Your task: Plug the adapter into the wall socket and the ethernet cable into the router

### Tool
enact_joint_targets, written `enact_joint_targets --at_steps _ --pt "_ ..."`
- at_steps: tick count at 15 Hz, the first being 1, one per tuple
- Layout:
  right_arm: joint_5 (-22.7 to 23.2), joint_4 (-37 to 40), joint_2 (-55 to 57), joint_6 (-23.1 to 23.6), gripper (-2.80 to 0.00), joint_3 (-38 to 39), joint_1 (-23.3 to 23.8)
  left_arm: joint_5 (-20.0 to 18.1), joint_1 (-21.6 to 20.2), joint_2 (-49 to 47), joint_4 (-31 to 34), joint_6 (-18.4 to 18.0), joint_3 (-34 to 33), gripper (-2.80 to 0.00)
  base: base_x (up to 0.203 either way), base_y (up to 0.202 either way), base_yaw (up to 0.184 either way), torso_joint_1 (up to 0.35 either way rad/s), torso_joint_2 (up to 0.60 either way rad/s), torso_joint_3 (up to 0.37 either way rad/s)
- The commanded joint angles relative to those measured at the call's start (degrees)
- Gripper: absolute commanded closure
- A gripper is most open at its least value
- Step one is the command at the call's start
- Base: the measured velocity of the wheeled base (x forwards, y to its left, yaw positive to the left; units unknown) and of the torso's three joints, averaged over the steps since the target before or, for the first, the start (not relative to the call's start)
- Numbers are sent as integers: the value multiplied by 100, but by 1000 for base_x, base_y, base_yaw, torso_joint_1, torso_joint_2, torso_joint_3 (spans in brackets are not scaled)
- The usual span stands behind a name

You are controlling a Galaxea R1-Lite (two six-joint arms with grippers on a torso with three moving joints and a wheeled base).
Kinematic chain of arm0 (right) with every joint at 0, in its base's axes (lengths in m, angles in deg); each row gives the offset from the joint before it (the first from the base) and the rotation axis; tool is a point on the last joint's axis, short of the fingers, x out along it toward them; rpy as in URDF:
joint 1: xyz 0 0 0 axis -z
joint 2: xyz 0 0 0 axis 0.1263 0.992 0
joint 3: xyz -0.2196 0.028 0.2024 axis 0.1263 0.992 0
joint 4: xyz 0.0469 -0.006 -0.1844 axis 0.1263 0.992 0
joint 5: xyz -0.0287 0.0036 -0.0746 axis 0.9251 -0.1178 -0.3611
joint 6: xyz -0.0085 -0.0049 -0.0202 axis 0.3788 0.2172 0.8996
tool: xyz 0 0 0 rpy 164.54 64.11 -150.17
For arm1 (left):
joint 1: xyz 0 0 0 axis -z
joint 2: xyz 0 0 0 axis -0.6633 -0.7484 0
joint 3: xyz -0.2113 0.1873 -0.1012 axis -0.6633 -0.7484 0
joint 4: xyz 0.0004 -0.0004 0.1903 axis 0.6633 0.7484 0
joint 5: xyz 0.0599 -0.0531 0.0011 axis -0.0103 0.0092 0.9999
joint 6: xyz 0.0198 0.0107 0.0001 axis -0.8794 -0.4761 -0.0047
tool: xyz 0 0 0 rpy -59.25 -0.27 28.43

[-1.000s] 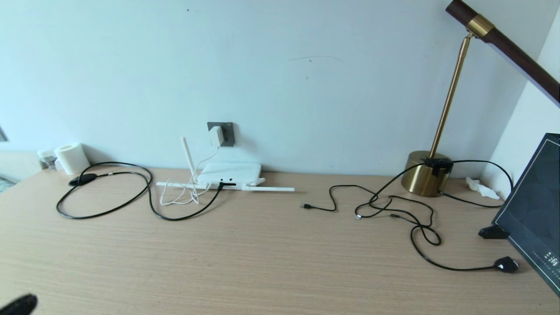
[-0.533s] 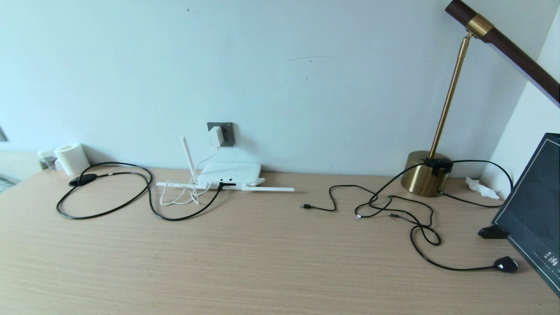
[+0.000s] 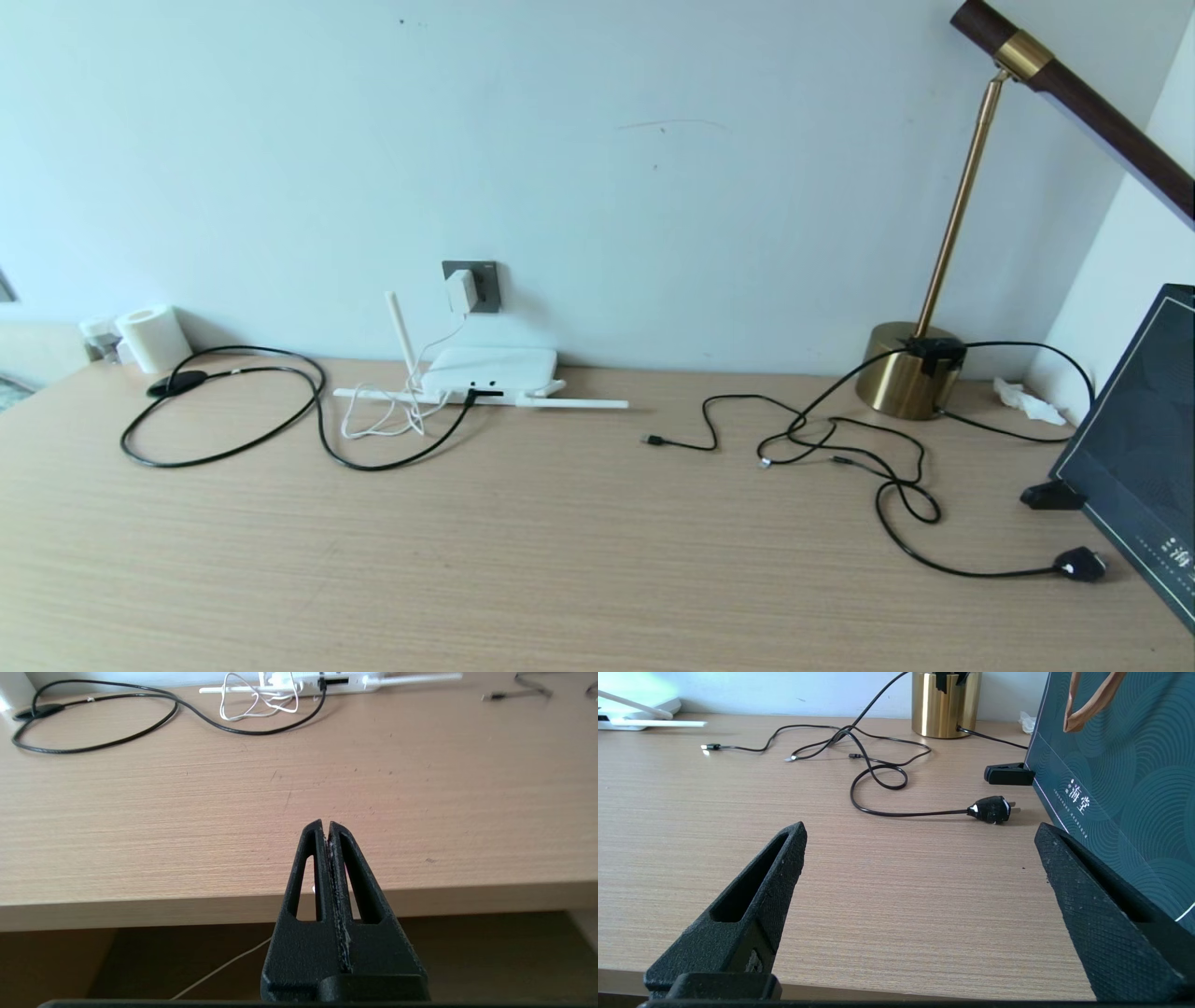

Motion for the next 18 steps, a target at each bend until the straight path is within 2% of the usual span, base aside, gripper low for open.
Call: enact_joint_targets --at_steps 1,2,18 --pt "2 -1 0 -11 -280 62 -1 42 -13 173 -25 139 -18 0 0 0 0 0 0 0" --pt "2 -1 0 -11 -280 64 -1 93 -13 181 -28 225 -18 0 0 0 0 0 0 0" --pt "-7 -1 0 -28 -280 70 -1 94 -12 182 -27 216 -14 0 0 0 0 0 0 0"
